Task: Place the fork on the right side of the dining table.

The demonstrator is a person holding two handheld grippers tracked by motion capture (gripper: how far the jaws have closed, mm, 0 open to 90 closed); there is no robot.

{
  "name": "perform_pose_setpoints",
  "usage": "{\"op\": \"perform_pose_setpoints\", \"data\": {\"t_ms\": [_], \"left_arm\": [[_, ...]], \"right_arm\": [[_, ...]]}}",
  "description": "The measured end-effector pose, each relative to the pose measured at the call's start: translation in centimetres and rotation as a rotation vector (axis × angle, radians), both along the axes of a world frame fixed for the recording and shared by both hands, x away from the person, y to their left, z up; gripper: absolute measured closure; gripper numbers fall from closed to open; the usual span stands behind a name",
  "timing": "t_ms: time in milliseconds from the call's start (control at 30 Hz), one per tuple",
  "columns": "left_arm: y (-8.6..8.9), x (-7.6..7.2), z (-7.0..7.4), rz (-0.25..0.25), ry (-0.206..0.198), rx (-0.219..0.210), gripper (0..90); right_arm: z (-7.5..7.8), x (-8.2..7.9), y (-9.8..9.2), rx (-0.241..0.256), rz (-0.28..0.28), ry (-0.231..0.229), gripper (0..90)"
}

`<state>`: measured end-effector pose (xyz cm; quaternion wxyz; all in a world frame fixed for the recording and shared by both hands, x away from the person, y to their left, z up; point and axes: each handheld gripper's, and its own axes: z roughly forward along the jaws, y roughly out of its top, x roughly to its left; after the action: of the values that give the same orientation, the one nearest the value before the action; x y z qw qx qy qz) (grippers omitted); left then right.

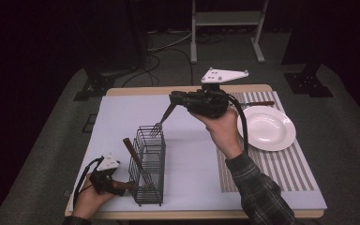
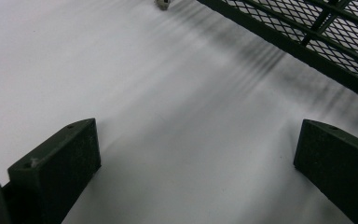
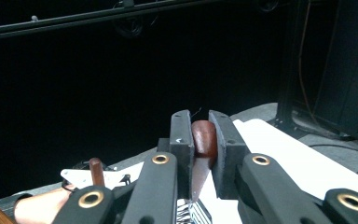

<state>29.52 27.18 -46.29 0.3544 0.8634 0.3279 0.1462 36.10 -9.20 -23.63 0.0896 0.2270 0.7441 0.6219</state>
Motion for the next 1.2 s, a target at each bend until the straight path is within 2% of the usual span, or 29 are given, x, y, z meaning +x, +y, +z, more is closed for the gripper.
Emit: {"op": "perform_pose_setpoints", "data": {"t_ms": [267, 400, 500, 800, 1200], "left_arm": [[0.0, 0.0, 0.0, 0.003, -0.002, -0.003, 0.0], [0.0, 0.0, 0.0, 0.002, -0.002, -0.002, 0.0], [0.0, 0.0, 0.0, 0.001, -0.001, -0.001, 0.0], [0.0, 0.0, 0.0, 0.001, 0.000, -0.001, 0.0], [0.0, 0.0, 0.0, 0.000, -0.002, 0.000, 0.0]], "right_arm": [[1.1, -0.6, -2.4, 0.014, -0.045, -0.026, 80.1], [1.0, -1.0, -3.7, 0.017, -0.081, -0.037, 80.2], [0.7, -1.1, -4.7, 0.013, -0.104, -0.028, 80.2], [-1.3, -1.3, -7.6, -0.016, -0.172, 0.013, 80.1], [-4.8, -2.0, -11.4, 0.003, -0.255, 0.063, 80.1]]}}
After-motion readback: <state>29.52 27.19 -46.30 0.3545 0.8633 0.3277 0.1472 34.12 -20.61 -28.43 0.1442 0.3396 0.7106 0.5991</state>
